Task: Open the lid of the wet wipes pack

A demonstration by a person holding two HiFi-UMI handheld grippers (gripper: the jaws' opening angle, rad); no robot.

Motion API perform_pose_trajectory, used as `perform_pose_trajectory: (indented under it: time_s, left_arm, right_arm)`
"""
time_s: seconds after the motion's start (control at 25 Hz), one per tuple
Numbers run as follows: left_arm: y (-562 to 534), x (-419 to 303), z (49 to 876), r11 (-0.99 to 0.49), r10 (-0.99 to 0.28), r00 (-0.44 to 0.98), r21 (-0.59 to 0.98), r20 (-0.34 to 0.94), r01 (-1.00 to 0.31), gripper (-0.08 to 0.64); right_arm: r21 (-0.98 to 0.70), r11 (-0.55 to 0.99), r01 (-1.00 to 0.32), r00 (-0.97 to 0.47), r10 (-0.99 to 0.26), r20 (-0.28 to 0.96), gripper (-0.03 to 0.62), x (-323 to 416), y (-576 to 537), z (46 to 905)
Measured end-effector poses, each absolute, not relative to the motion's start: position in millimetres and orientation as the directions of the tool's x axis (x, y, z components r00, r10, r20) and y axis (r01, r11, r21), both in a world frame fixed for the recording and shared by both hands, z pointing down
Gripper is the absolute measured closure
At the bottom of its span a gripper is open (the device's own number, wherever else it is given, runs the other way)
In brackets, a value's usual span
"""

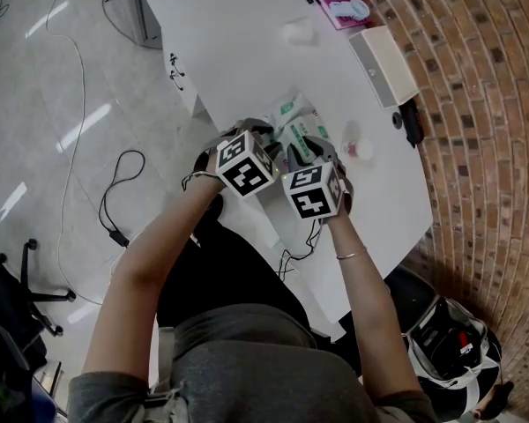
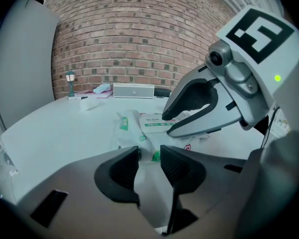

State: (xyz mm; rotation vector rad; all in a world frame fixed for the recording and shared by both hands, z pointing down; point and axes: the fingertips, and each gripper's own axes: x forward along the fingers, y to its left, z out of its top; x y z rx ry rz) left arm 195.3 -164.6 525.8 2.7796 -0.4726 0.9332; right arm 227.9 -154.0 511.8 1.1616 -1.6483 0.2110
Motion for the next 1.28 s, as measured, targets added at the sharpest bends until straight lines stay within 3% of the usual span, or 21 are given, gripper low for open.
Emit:
perform_pose_trajectory:
  time_s: [0.56,0.8,1.28]
  left_arm:
    - [-165.2,195.7,526.4,-0.939,-0.231,0.757,0.063,0.611,-0.338,0.419]
    - [-169.4,194.3,528.4,-0.933,-0.252,0.739,0.047,0.625,-0.358,0.466]
    - [-172.3,195.0,531.4,-0.934,-0.27,0.703,-0.001,0.658,-0.357,0.491]
  right_arm:
    - [0.363,0.515,-0.777,0.045,-0.53,0.847,0.52,226.4,-154.5,516.2]
    - [0.346,0.507,-0.789,0.029,-0.532,0.846,0.535,226.1,-154.1,513.8]
    - [0.273,0.502,-0.821,-0.023,-0.506,0.862,0.546,224.4,-153.4,506.8]
